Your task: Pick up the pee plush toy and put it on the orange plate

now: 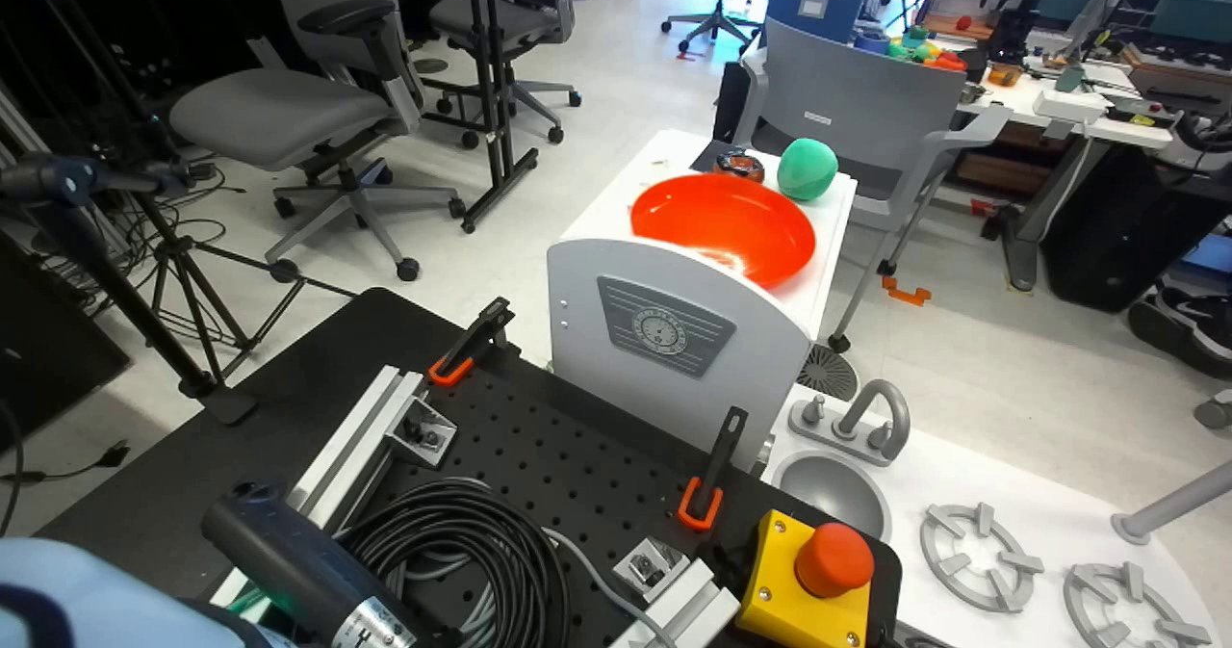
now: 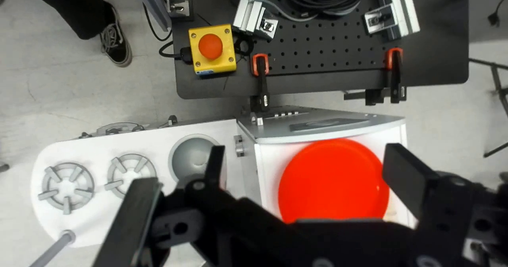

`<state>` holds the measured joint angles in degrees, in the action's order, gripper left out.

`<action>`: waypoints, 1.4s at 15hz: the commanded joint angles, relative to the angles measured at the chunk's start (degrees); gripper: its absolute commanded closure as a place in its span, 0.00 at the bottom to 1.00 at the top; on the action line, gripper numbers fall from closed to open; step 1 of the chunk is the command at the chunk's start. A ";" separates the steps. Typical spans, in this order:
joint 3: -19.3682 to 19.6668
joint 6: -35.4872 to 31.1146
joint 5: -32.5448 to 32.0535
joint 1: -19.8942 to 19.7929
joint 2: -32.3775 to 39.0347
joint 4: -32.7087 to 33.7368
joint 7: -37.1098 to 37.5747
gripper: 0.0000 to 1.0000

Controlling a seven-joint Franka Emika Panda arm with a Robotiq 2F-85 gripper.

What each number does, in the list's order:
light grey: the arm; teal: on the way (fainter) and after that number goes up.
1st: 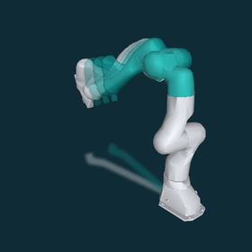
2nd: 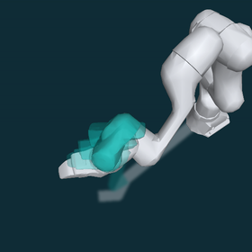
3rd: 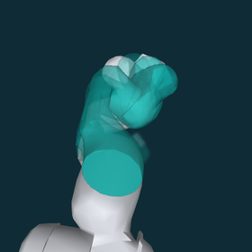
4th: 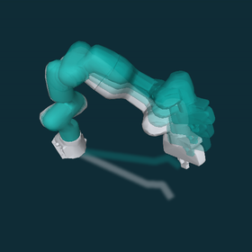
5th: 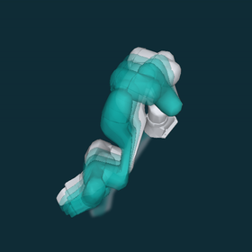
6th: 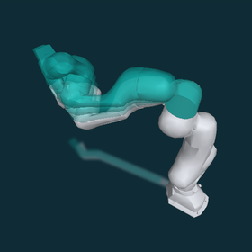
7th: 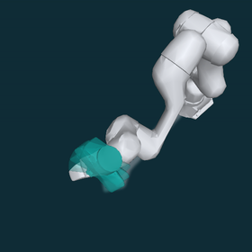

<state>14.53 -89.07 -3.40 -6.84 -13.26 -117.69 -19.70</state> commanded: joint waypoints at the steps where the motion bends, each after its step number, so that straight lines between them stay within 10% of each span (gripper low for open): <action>1: -2.03 -1.23 -1.13 -1.15 5.27 5.33 10.95 0.00; 13: -5.20 -14.98 -5.45 -0.50 8.69 7.35 31.03 0.00; 21: -5.71 -13.53 7.85 0.41 8.15 5.98 12.06 0.00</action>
<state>8.92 -102.92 -0.78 -6.48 -4.17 -110.83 -0.16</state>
